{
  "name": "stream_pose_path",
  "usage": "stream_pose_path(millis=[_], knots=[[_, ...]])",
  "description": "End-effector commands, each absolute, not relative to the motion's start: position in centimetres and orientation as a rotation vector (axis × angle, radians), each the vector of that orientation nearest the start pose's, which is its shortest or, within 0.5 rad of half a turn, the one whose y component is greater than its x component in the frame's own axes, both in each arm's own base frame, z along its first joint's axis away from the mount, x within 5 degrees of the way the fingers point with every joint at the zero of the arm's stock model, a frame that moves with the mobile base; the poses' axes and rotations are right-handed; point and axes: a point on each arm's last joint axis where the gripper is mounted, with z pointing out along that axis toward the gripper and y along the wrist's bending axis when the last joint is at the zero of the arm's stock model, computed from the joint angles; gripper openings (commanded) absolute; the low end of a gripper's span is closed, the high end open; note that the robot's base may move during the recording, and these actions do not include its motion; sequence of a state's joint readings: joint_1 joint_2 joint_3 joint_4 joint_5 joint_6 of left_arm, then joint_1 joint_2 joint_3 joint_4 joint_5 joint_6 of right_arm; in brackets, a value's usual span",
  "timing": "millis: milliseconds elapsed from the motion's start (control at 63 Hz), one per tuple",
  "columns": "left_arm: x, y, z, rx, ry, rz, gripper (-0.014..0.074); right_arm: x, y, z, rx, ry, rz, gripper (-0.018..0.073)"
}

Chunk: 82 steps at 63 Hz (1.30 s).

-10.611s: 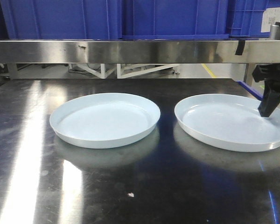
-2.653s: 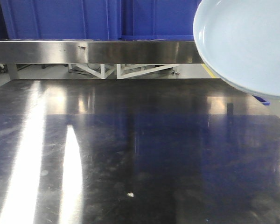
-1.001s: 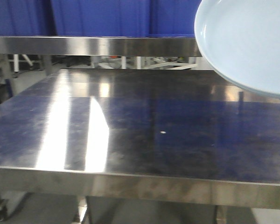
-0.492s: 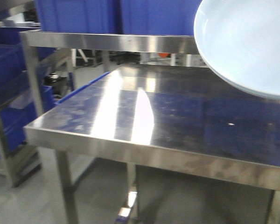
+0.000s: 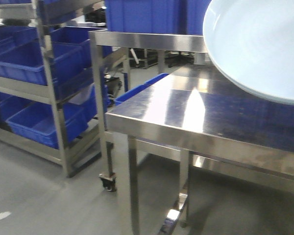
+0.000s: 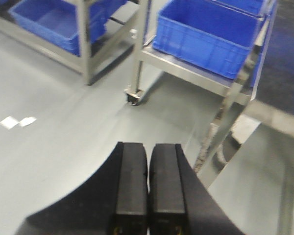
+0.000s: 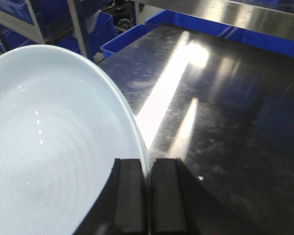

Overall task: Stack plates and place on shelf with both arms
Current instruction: 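Drive the base away from the table holding the plates in the right gripper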

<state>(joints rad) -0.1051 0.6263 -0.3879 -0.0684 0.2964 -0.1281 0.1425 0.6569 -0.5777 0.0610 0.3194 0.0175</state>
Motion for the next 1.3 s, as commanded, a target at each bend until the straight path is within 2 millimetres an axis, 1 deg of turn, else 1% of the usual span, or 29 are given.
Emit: stream_pose_path(millis=[0, 1287], knots=[[13.03, -1.64, 28.03, -0.075, 1.920, -0.229, 0.0088, 13.72, 1.99, 34.22, -0.064, 1.748, 0.164, 0.0048], [13.03, -1.64, 28.03, -0.075, 1.920, -0.229, 0.0088, 13.72, 1.99, 34.22, -0.064, 1.748, 0.164, 0.0048]])
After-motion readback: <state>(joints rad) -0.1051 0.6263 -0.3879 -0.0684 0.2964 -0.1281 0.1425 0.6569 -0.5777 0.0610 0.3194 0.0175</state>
